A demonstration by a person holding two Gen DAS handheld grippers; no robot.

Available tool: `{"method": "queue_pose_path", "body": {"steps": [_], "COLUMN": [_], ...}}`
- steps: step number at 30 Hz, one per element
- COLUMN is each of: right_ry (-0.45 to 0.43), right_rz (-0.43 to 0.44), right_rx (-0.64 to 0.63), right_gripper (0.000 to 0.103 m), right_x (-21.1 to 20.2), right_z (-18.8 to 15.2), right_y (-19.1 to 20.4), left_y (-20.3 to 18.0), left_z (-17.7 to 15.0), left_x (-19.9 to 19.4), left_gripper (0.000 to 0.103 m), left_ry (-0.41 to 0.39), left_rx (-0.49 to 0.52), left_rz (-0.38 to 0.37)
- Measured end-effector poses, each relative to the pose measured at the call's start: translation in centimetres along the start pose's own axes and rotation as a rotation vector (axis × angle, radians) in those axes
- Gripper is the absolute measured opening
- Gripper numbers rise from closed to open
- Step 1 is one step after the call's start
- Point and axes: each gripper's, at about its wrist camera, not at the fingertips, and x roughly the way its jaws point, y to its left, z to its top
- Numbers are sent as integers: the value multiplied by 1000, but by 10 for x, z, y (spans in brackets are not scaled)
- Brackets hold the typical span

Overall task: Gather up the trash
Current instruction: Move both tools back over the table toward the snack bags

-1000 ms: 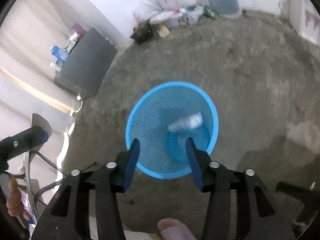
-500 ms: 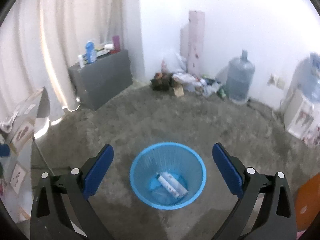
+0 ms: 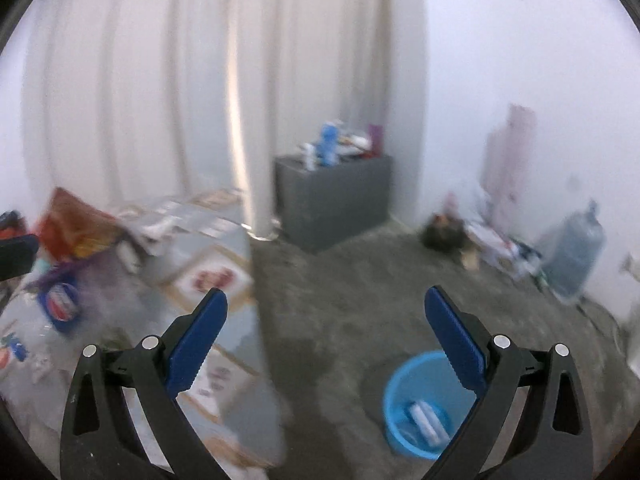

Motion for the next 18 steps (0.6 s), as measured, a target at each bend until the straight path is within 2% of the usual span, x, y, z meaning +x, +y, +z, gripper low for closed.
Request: {"method": "queue_pose_path", "body": {"steps": [1, 5, 10, 18], "right_ry": [-5, 11, 30, 78], "right_rz": [42, 123, 212, 285], "right_rx": [-11, -19, -28, -65], "right_gripper": [95, 95, 91, 78], "right_x": [1, 6, 4, 9], "right_z": [4, 17, 31, 40], "right_y": [8, 34, 69, 115], "left_y": [9, 40, 78, 114], "left_z": [-1, -3, -6, -3], "left_x": [-10, -34, -52, -54], "left_gripper": [97, 97, 97, 97], "left_ry": [-27, -106, -158, -188], "left_rx": [-8, -32, -66, -82], "left_rz": [19, 92, 190, 221]}}
